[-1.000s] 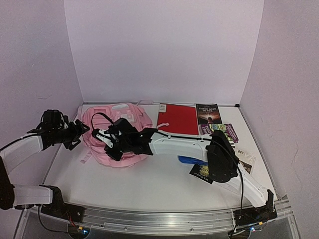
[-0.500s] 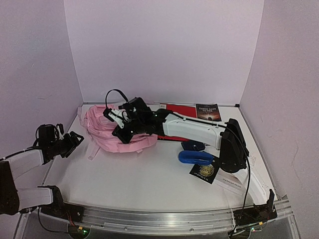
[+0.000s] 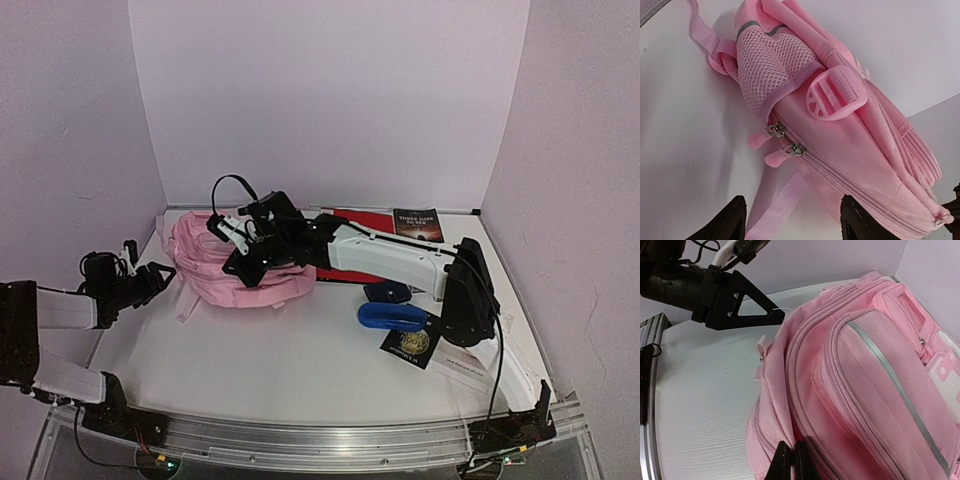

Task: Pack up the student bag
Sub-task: Unzip the student bag at the center of the board.

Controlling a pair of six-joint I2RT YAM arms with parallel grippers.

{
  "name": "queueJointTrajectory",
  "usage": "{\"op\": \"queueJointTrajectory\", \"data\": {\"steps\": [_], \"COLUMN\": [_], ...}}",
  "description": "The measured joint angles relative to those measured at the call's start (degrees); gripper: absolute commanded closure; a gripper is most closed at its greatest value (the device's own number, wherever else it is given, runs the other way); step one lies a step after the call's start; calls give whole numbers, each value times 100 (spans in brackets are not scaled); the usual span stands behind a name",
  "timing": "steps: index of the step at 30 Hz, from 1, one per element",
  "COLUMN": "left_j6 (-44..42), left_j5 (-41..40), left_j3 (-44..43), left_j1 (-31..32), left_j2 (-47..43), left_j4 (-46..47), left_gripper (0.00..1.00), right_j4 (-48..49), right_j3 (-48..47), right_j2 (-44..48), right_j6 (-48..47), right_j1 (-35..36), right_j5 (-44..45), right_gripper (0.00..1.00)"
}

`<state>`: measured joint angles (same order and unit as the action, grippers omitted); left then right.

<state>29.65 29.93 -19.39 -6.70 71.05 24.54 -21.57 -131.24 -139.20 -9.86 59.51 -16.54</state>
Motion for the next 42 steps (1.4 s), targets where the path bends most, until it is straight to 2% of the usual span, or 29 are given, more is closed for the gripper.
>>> {"op": "queueJointTrajectory", "data": {"steps": [6,28,42], "left_j6": [-100,-58,444], "left_j5": [360,1350,2065], "left_j3": [-45,-465,-454], "left_j1": [0,-17,-35], "left_j2": [682,1692,2021], "left_j4": [636,1562,2405], "left_gripper": [50,54,69], "right_j4": [-73,-395,-472], "right_j3": [0,-2,-56], "right_j2": [63,400,440], "right_j6": [91,302,303], "right_j1": [0,-13,-13], "right_j5": [-150,-655,-699], "right_gripper": [100,100,100]}}
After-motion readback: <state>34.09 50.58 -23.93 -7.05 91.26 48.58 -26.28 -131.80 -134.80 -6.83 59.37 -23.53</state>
